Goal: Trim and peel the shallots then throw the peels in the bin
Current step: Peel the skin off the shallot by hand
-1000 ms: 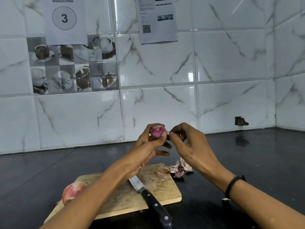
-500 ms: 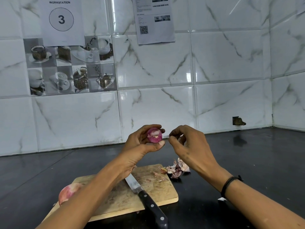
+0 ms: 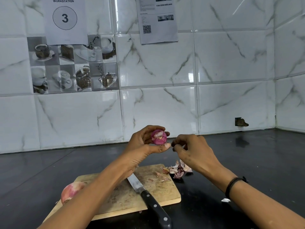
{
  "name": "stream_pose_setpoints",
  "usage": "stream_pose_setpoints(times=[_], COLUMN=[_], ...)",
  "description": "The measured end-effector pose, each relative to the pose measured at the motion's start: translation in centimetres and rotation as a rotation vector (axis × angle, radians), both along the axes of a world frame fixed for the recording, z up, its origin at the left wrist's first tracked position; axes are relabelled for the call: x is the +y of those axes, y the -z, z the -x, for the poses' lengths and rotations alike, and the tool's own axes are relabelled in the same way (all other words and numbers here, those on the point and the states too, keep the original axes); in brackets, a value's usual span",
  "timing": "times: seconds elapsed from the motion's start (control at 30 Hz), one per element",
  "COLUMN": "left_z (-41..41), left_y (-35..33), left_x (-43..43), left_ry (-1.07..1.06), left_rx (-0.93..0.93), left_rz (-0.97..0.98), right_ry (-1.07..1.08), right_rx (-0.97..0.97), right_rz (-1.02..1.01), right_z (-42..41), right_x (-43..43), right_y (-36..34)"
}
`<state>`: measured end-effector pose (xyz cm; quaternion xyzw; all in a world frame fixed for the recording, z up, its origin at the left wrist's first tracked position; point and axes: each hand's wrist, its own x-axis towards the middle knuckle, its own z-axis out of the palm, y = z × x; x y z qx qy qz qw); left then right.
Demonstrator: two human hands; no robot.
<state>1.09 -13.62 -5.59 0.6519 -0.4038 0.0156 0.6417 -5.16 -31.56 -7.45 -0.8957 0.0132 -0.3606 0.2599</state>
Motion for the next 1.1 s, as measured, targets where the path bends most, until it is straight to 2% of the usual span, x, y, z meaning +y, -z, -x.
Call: stream_pose_setpoints(times=[0.2,0.4,0.63,0.93,1.1], left_z=[0.2,0.1,0.1,0.7,1.8], left_y=[0.0,0.2,0.6,0.1,-0.8], left_x=[-0.1,-0.3,-0.4,0.4,1.4], left_ry=[-0.031,-0.100,-0.198,-0.358,-0.473], left_rx=[0.009,-0.011,-0.094,-0.253,-0.271], left_rz=[-0.031,-0.051,-0.156,-0.346,-0.395], right_ry=[-0.005,-0.041,-0.209,-0.273,-0.313], right_rx=[0.071,-0.027,-0.121,-0.068,-0.050], right_rz=[0.077,0.033,-0.046,0.058,0.135], right_z=[-0.1,-0.1,0.5,1.9,2.5], right_x=[0.1,-0.1,0.7,2.1,3.0], right_y=[0.1,0.1,-0.3,-0.4,-1.1])
